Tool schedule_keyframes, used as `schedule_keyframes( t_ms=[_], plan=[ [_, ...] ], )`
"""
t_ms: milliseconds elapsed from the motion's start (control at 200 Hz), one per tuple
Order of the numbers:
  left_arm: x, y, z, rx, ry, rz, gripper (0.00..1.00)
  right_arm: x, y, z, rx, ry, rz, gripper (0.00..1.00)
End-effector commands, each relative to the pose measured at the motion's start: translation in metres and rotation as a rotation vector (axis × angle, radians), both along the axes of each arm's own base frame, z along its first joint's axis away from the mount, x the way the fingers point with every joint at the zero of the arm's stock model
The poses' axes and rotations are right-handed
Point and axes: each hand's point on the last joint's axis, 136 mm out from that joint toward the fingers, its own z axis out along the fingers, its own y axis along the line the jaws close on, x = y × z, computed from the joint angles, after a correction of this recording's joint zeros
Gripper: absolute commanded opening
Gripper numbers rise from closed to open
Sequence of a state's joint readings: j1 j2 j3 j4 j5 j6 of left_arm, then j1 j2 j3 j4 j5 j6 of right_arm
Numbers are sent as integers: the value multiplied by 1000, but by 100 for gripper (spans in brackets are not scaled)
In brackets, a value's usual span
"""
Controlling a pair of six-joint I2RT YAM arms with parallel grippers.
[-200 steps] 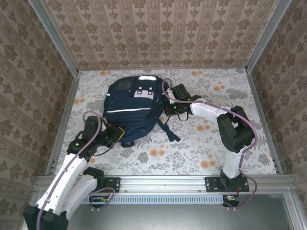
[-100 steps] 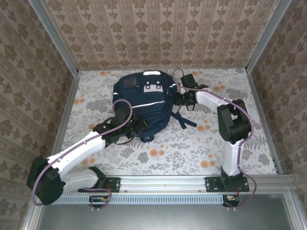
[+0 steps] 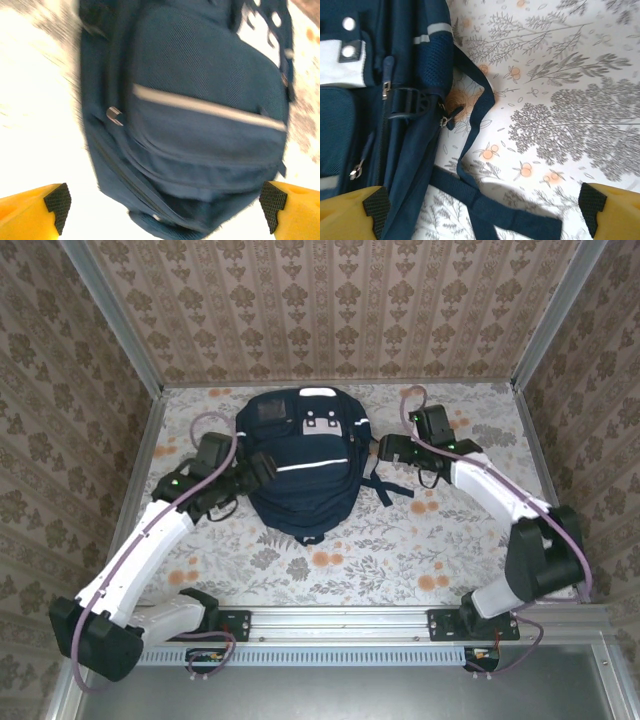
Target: Pack books, pencil case, and school supplies into a backpack
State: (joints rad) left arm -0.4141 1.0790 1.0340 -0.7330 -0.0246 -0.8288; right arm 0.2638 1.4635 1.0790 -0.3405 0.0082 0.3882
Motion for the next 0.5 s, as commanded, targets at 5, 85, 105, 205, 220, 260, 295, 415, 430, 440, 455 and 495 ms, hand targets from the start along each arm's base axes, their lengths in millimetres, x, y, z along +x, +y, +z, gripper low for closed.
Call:
schedule_keyframes(
  t_ms=[5, 85, 105, 205, 220, 260, 295, 415, 430, 440, 455, 495],
  plan=[
    [12, 59, -1, 232, -45, 39, 100, -15, -29, 26, -77, -85, -68, 99],
    [30, 90, 0, 338, -107, 90, 100, -25, -55, 39, -143, -140, -142, 100],
    [35, 97, -1, 366, -124, 99, 100, -28, -61, 42, -159, -155, -159, 100],
    [55, 133, -5, 512, -172, 168, 100, -38, -85, 49, -219, -238, -201, 100],
    [58, 137, -6, 533, -177, 168, 100, -39, -88, 49, -228, -251, -205, 100],
    [65, 148, -11, 582, -185, 184, 100, -42, -97, 49, -263, -284, -224, 100],
    [71, 159, -18, 614, -187, 219, 100, -45, -102, 47, -294, -309, -237, 100],
    [82, 184, -48, 679, -205, 289, 100, -46, -111, 33, -364, -391, -236, 100],
    [84, 184, -52, 688, -207, 270, 100, -46, -111, 30, -368, -399, -234, 100],
    [85, 183, -54, 691, -213, 256, 100, -45, -112, 28, -372, -403, -233, 100],
    [87, 181, -58, 696, -220, 239, 100, -45, -113, 24, -374, -409, -237, 100],
    [92, 177, -66, 702, -244, 198, 100, -43, -118, 12, -381, -412, -259, 100]
  ],
)
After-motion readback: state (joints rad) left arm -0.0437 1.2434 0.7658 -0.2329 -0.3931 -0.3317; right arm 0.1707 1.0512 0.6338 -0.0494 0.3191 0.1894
